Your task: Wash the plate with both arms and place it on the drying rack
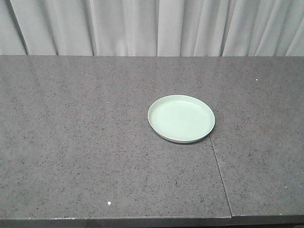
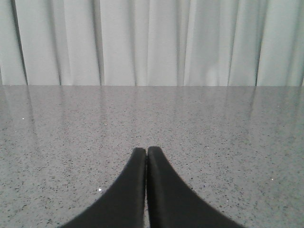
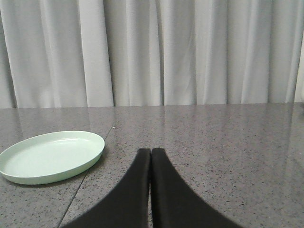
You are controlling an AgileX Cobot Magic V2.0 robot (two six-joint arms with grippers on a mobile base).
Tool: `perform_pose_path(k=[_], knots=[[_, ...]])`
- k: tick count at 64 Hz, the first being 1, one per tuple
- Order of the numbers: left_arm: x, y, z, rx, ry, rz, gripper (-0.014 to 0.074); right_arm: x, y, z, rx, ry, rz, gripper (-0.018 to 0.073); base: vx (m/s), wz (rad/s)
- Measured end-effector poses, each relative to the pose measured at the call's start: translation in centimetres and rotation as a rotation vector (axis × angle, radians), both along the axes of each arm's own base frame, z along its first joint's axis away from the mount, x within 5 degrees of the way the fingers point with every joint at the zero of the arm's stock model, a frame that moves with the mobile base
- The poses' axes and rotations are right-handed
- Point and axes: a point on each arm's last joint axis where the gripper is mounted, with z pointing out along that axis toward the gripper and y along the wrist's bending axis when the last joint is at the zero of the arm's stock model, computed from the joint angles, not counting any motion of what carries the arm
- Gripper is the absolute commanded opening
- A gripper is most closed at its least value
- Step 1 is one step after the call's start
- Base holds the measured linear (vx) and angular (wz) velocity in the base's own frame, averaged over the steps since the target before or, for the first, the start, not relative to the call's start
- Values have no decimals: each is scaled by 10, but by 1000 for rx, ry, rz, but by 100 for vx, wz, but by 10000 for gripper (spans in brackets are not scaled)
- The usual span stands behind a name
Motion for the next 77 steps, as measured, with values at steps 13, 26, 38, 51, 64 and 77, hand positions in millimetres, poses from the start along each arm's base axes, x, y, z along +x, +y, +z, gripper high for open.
perform_pose_path(k=[13, 26, 38, 51, 64, 77], knots=[[0, 0, 0, 0, 0, 0, -6, 0, 0, 0, 0, 0, 0, -10, 0, 0], [0, 0, 0, 0, 0, 0, -6, 0, 0, 0, 0, 0, 0, -10, 0, 0], [0, 0, 0, 0, 0, 0, -6, 0, 0, 0, 0, 0, 0, -10, 0, 0], [0, 0, 0, 0, 0, 0, -6, 0, 0, 0, 0, 0, 0, -10, 0, 0], [0, 0, 0, 0, 0, 0, -6, 0, 0, 0, 0, 0, 0, -10, 0, 0], [0, 0, 0, 0, 0, 0, -6, 0, 0, 3, 115, -29, 10, -10, 0, 0]])
